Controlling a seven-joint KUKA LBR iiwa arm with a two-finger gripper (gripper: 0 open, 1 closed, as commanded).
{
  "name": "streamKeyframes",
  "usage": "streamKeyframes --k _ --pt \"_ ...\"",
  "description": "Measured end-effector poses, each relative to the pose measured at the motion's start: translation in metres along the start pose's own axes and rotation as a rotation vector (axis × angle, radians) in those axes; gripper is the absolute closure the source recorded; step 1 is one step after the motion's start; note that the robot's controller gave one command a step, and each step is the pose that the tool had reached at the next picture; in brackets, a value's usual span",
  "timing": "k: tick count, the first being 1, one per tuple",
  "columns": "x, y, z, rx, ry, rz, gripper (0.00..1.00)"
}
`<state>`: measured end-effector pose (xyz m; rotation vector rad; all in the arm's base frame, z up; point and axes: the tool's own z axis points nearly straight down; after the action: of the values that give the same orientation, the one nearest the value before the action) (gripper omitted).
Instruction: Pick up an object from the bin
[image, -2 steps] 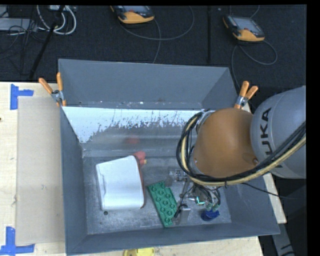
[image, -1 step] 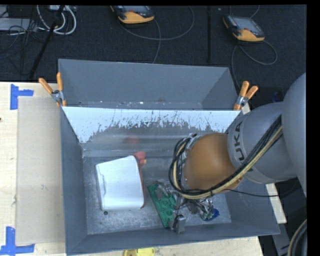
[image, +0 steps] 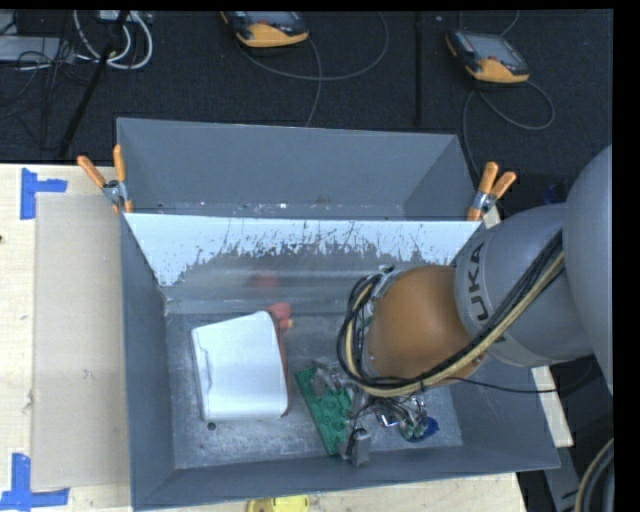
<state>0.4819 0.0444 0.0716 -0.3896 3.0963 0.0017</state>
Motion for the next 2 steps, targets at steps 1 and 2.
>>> streamKeyframes --k 1,2 --pt "-0.0003 -0.0002 0.0 -0.001 -0.001 0.006 0.0" --pt "-0.0004 -0.0005 -0.0001 -0.001 -0.001 0.013 0.0"
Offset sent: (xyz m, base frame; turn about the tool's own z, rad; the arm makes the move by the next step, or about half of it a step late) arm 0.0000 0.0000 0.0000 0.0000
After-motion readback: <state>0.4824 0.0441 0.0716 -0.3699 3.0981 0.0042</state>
